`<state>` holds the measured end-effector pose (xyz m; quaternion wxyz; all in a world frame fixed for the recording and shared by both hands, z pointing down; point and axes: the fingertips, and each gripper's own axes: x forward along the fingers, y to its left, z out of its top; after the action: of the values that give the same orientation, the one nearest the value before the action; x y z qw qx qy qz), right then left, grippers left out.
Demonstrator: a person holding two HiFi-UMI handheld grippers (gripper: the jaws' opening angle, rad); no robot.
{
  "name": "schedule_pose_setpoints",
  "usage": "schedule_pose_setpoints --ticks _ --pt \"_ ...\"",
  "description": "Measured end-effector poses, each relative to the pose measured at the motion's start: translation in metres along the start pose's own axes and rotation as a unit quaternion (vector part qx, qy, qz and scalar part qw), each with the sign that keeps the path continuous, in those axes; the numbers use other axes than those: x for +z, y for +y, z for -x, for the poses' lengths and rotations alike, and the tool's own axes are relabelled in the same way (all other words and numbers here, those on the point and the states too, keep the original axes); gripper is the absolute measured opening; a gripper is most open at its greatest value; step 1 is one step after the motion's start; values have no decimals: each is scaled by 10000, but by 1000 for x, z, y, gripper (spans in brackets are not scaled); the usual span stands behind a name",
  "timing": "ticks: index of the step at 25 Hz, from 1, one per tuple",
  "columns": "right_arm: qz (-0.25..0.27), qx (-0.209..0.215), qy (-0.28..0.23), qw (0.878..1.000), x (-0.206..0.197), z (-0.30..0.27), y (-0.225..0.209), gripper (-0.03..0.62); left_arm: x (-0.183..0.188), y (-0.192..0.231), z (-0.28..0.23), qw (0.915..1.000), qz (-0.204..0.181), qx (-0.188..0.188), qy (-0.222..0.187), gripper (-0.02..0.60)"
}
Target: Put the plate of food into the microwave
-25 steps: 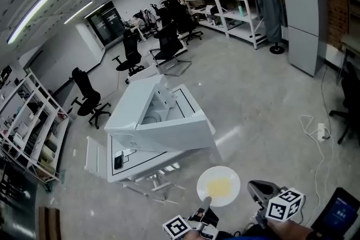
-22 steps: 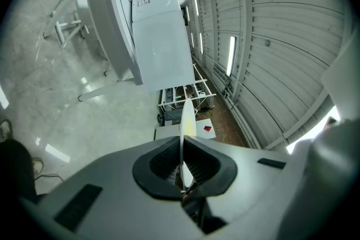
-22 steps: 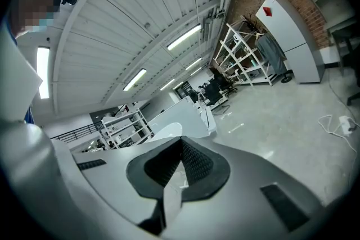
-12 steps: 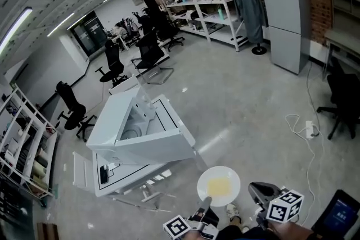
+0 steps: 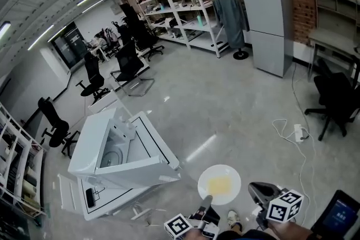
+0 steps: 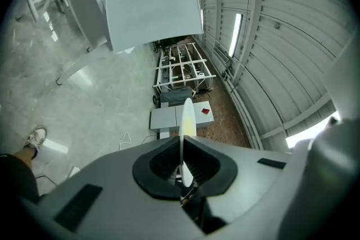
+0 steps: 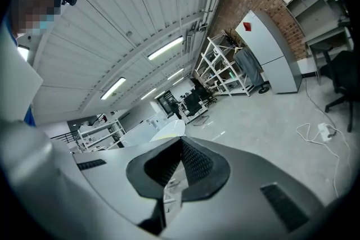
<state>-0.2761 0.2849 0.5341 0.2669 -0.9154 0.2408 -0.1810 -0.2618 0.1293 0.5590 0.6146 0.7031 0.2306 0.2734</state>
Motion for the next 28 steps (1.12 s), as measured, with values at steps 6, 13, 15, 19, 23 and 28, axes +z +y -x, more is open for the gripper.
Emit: schedule_pose_setpoints --ticks 6,13,15,19,23,28 --pt "-55 -143 -79 9999 27 -29 -21 2 21 -4 -43 9999 36 9 153 15" --pt "-18 -243 -115 9996 52 -62 -41 2 45 -2 -82 9997 43 16 245 15" --pt "1 -263 -131 9996 60 -70 -46 2 50 -2 -91 9996 43 23 265 15" --pt "5 -263 -63 9996 66 -78 -51 2 56 -3 -102 9997 100 20 242 15" --pt "14 -198 -3 9998 77 -85 -60 2 59 -7 -116 9999 80 9 150 15" --pt "68 65 166 9998 93 -106 -76 2 70 -9 -138 9998 103 6 -181 15"
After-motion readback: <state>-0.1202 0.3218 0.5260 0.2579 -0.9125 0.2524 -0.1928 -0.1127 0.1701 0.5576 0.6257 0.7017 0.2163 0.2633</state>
